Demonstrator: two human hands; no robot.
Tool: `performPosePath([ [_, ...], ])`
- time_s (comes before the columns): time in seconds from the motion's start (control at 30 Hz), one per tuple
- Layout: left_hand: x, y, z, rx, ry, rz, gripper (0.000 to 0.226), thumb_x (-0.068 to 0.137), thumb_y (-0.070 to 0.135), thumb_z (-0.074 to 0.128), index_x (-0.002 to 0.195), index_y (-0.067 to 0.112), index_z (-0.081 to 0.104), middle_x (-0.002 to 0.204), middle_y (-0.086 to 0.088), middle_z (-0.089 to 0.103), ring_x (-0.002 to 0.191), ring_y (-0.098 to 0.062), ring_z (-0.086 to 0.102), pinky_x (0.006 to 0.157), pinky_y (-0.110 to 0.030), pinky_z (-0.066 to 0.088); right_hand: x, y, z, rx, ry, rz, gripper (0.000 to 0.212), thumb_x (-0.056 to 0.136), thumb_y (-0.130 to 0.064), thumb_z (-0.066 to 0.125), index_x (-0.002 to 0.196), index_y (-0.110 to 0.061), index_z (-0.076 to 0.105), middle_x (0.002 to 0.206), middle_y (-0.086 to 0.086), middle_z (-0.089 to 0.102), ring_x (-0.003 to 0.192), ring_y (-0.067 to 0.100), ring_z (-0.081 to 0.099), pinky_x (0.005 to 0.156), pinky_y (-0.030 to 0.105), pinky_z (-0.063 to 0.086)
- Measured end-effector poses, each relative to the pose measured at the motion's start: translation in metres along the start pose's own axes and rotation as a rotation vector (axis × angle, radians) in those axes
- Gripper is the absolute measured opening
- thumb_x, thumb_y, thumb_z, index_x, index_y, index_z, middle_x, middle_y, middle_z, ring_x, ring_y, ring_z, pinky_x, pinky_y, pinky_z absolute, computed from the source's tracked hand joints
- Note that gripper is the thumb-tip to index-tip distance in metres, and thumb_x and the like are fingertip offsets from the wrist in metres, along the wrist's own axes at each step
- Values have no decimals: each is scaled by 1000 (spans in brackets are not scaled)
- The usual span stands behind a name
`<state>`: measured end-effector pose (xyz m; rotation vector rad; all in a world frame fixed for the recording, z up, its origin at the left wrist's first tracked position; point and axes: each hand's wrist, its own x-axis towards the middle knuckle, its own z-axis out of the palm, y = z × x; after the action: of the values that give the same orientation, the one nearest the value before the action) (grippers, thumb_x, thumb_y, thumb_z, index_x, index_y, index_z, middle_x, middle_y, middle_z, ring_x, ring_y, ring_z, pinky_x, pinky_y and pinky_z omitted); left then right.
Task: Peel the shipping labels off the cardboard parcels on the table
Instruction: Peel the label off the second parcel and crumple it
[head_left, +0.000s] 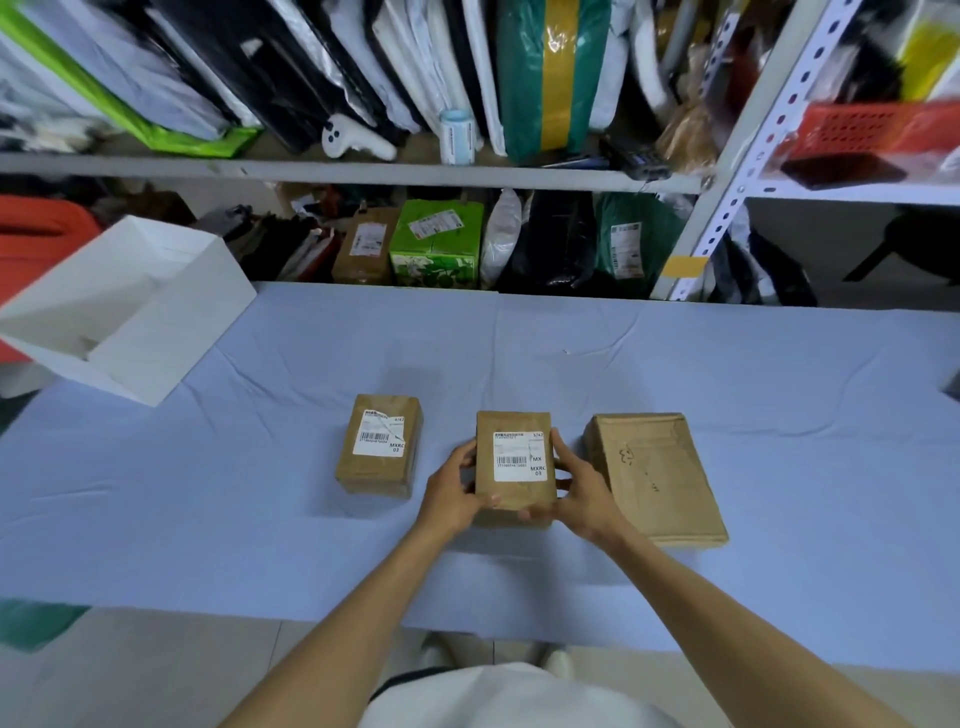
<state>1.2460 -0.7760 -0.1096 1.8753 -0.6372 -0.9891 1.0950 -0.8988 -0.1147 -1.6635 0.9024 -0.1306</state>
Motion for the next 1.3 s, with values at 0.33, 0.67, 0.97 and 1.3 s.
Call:
performPosePath([
  [0.33, -3, -3, 5, -10, 29, 14, 85, 74, -6, 73, 142, 31, 37, 134, -1, 55, 120, -21, 55, 97, -44, 51, 2, 2, 2, -26, 9, -20, 117, 61, -1, 87, 152, -22, 17, 119, -13, 60, 108, 8, 59, 82, 20, 55],
  [0.67, 3, -3, 0, -12, 48, 53, 83, 72, -8, 73, 136, 35, 42, 124, 2, 59, 112, -15, 60, 81, -22, 57, 5, -13, 1, -76, -11, -16, 114, 67, 3, 82, 154, -23, 12, 124, -8, 56, 108, 10, 57, 76, 17, 55],
  [0.97, 9, 3, 6, 116, 70, 112, 80, 73, -4, 74, 138, 30, 43, 137, -1, 52, 117, -18, 57, 95, -38, 53, 10, -12, -2, -54, -5, -1, 116, 67, 6, 80, 153, -26, 10, 119, -5, 59, 103, 14, 60, 75, 21, 56],
  [1.3, 15, 4, 7, 289, 53, 44, 84, 78, 5, 70, 144, 42, 33, 144, 7, 38, 124, -17, 51, 99, -34, 48, 13, -12, -4, -63, -21, -5, 118, 67, 5, 82, 154, -22, 8, 121, -5, 58, 104, 14, 59, 75, 17, 54],
])
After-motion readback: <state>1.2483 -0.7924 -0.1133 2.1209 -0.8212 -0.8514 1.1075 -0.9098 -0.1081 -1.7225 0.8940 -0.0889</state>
